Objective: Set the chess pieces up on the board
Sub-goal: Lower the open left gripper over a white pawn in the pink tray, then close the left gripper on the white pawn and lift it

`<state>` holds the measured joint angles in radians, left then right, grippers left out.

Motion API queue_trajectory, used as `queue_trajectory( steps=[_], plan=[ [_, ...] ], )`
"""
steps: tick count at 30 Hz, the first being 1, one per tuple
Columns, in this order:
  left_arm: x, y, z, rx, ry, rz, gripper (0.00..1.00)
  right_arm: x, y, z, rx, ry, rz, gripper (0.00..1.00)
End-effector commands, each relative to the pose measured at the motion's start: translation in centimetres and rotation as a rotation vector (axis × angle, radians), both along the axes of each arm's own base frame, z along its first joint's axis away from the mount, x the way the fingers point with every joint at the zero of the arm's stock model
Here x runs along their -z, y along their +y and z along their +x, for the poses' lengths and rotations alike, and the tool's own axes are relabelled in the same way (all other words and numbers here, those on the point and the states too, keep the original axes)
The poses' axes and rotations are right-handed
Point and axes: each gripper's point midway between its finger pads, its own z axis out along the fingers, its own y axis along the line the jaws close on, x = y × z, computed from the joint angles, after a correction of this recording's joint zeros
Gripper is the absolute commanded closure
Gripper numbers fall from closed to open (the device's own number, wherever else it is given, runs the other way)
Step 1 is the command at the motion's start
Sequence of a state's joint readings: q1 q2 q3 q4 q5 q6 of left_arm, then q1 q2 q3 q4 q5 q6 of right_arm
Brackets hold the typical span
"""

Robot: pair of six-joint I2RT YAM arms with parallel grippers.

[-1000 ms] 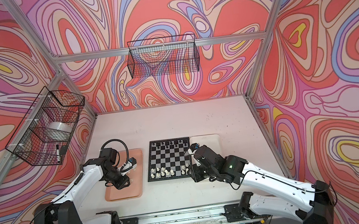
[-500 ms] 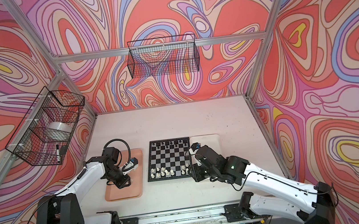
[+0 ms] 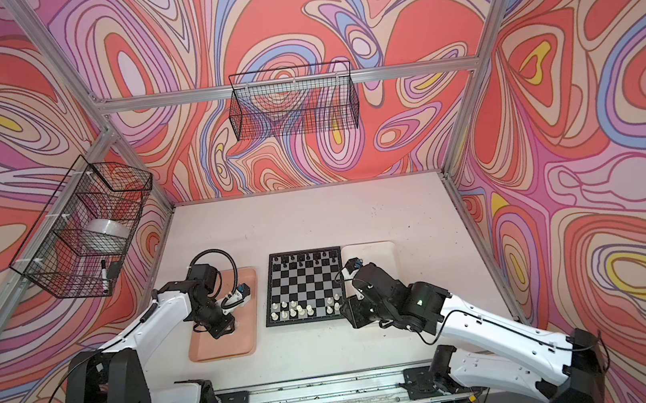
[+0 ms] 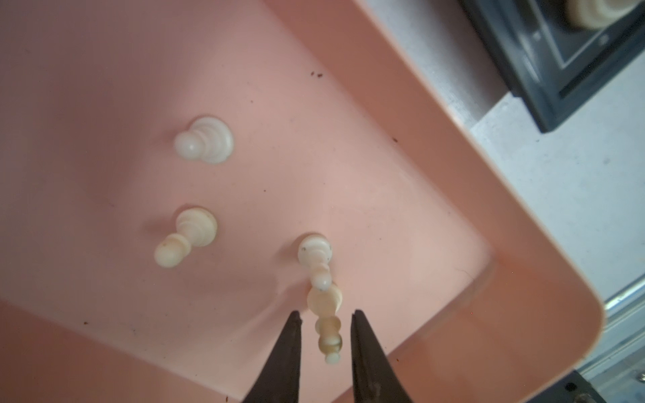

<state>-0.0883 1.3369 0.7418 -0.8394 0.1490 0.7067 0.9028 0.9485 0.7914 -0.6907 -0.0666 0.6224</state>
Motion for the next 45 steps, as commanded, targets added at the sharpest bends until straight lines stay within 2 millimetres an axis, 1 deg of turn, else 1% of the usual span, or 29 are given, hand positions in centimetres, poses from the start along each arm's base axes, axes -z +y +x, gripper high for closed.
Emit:
queue_trajectory(
  steps=[1,30,35,37,42,45],
  plan=[
    [-0.2,-0.1,0.2,0.029,-0.009,0.006,0.74,0.0,-0.4,0.2,0.019,-0.014,-0.001,0.68],
    [-0.1,0.2,-0.5,0.046,-0.016,0.038,0.79,0.2,-0.6,0.2,0.026,-0.018,-0.001,0.68],
    [0.0,0.2,-0.7,0.052,-0.01,0.046,0.77,0.1,-0.7,0.2,0.027,-0.019,0.0,0.68],
    [0.2,0.3,-0.9,0.083,-0.008,0.055,0.76,0.1,-0.7,0.2,0.027,-0.019,0.0,0.68],
    [0.3,0.4,-1.1,0.088,-0.008,0.06,0.76,0.2,-0.7,0.2,0.029,-0.02,0.0,0.68],
    [0.3,0.3,-1.0,0.089,-0.01,0.059,0.78,0.3,-0.7,0.2,0.028,-0.02,-0.002,0.68]
  ],
)
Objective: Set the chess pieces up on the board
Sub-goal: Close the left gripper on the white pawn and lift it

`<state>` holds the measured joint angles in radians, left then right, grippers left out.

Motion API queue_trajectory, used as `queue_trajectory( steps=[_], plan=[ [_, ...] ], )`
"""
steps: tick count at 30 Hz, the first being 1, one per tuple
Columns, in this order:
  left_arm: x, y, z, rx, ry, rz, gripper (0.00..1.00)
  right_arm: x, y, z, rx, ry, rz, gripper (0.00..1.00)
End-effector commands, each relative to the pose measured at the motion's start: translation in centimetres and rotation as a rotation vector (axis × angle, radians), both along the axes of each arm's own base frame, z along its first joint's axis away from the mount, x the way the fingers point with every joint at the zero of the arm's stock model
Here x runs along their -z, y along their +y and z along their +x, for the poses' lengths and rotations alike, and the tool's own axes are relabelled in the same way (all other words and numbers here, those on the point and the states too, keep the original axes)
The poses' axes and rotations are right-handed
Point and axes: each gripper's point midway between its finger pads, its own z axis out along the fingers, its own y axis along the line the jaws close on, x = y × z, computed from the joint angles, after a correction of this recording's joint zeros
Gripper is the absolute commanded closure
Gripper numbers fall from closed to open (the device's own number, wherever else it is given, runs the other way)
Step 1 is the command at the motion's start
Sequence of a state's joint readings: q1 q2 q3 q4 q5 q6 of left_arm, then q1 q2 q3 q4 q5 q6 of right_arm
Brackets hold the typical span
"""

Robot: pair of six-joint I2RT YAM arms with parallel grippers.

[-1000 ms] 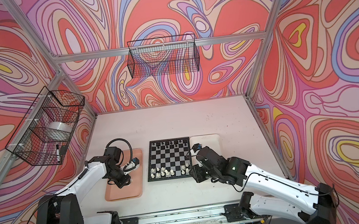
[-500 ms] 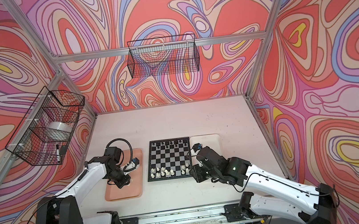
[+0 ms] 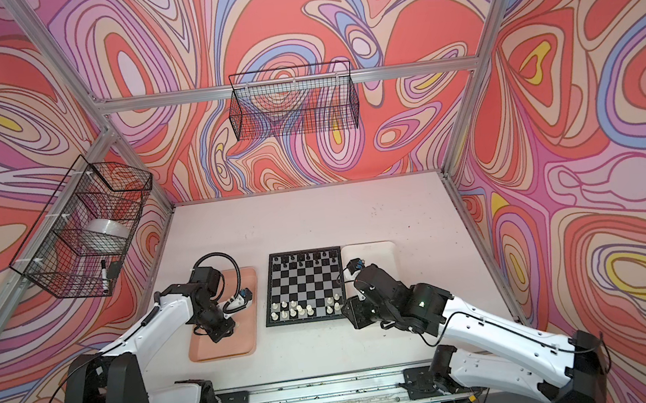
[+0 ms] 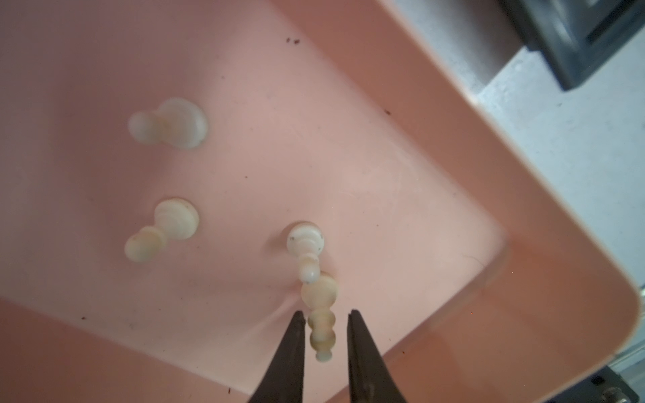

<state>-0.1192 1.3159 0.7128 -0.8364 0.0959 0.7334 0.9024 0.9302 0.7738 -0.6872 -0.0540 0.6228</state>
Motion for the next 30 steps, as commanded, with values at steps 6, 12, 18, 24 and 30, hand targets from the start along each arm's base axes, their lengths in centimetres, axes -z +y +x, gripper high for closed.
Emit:
queue_trajectory(
  steps=[6,12,18,24,30],
  plan=[
    [-0.4,-0.1,0.0,0.036,-0.018,0.009,0.79,0.1,-0.4,0.2,0.019,-0.011,-0.003,0.68],
    [-0.5,-0.1,0.1,0.036,-0.025,0.011,0.81,0.1,-0.4,0.2,0.02,-0.012,-0.001,0.68],
    [-0.5,-0.1,0.2,0.037,-0.03,0.015,0.86,0.2,-0.5,0.2,0.022,-0.012,0.001,0.68],
    [-0.7,0.1,0.4,0.035,-0.034,0.026,0.91,0.4,-0.5,0.1,0.025,-0.007,0.003,0.68],
    [-1.3,0.3,0.5,0.04,-0.036,0.039,0.91,0.5,-0.6,0.1,0.026,-0.008,0.003,0.68]
  ],
)
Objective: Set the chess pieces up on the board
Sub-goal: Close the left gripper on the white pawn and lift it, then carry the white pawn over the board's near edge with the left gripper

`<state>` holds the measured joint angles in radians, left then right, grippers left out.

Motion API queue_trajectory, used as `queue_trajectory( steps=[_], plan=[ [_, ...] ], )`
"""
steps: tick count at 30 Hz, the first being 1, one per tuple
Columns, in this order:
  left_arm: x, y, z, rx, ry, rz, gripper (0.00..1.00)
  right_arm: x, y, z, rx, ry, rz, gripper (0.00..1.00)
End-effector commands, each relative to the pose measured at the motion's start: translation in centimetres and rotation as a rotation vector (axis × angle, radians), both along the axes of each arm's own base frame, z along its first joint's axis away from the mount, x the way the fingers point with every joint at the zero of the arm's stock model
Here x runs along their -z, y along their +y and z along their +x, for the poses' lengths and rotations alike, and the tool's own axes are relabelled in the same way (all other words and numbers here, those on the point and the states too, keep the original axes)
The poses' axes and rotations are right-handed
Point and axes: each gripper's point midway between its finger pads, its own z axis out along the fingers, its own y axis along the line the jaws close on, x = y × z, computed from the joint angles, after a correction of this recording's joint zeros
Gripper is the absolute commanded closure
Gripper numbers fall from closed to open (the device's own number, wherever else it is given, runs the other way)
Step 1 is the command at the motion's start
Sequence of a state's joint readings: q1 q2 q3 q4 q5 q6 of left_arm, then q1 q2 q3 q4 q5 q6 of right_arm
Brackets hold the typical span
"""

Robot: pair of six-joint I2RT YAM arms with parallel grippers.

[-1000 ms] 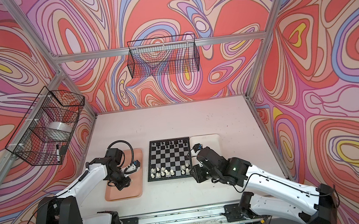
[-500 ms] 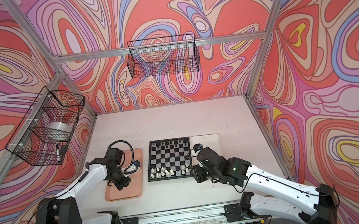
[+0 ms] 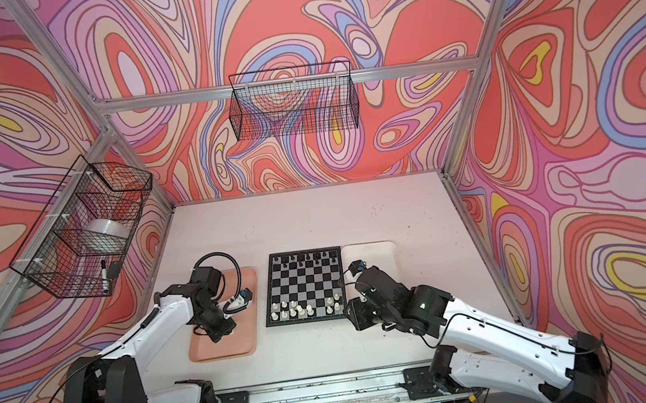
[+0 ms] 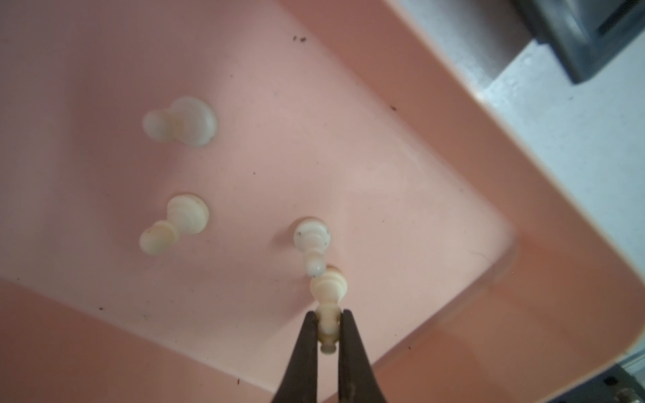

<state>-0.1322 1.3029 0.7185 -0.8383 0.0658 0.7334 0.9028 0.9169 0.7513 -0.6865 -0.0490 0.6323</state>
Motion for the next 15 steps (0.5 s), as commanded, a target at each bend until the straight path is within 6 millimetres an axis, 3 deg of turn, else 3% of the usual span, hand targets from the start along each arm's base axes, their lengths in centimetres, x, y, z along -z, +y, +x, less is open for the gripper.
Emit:
queue_trajectory(
  steps=[1,15],
  plan=[
    [-1.2,0.0,0.4,0.029,-0.018,0.012,0.91,0.0,-0.2,0.3,0.016,-0.015,0.009,0.68],
    [-6.0,-1.6,3.2,-0.007,-0.066,-0.038,0.9,0.2,-0.1,0.2,0.013,-0.014,0.012,0.68]
  ],
)
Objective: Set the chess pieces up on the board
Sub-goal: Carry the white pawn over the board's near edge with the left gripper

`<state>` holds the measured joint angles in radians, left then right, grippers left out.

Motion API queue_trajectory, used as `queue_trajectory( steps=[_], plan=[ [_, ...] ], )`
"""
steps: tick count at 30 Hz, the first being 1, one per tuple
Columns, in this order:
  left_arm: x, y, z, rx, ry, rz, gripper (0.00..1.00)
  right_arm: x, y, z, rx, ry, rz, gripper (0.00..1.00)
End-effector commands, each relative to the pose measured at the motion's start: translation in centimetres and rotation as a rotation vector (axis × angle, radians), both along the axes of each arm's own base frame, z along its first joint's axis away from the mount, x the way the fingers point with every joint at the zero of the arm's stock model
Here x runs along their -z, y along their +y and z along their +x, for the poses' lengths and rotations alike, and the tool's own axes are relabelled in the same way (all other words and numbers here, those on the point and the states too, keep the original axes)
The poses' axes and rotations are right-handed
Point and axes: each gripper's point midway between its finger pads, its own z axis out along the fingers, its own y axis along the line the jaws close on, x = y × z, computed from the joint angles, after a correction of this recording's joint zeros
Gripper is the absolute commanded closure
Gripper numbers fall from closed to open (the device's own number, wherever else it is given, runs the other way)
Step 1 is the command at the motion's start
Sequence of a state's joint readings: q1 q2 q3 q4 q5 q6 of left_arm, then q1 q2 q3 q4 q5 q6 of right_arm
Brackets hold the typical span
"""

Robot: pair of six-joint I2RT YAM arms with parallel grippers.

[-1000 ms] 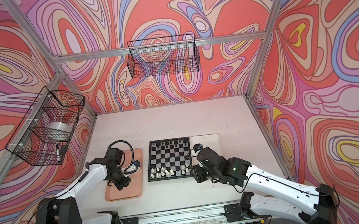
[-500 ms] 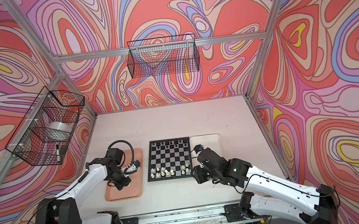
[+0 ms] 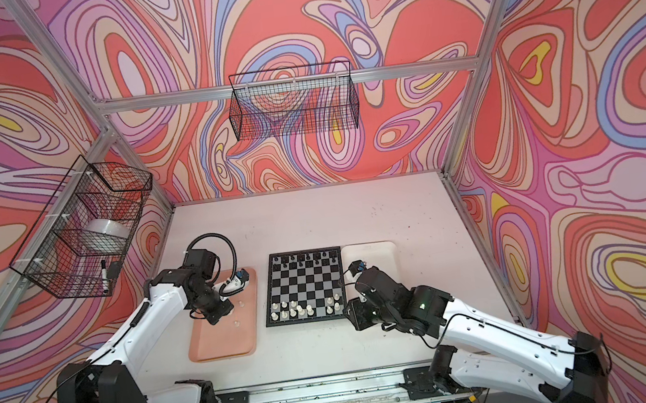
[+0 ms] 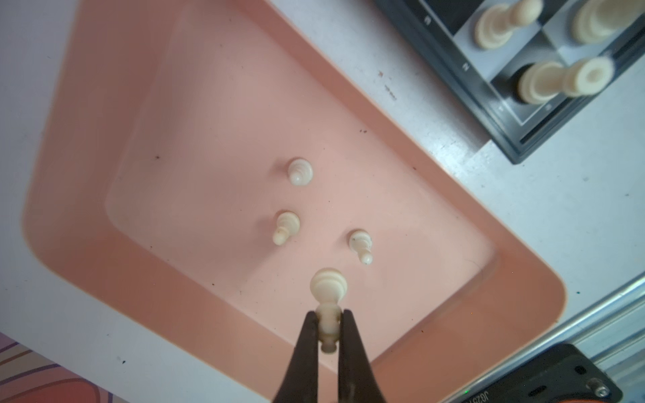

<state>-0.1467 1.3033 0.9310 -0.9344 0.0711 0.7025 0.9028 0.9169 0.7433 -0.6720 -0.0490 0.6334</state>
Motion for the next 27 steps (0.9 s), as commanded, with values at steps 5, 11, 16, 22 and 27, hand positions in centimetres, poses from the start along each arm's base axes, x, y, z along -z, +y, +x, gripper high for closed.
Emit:
queue_trajectory(
  steps=[5,11,16,22,27],
  plan=[
    [-1.6,-2.0,-0.1,0.041,0.034,-0.013,0.9,0.1,-0.2,0.2,0.01,-0.012,0.007,0.68],
    [-3.8,-4.9,1.4,0.097,-0.011,-0.021,0.9,0.2,-0.3,0.2,0.012,-0.012,0.003,0.68],
    [-5.0,-8.4,2.4,0.169,-0.03,-0.024,0.9,0.1,-0.5,0.1,0.021,-0.012,0.007,0.68],
    [-5.7,-13.8,2.9,0.281,-0.057,-0.039,0.9,-0.1,-1.4,-0.1,0.048,-0.017,0.001,0.68],
    [-5.8,-18.1,2.6,0.363,-0.058,-0.041,0.9,-0.5,-2.4,-0.5,0.071,-0.026,0.005,0.68]
  ],
)
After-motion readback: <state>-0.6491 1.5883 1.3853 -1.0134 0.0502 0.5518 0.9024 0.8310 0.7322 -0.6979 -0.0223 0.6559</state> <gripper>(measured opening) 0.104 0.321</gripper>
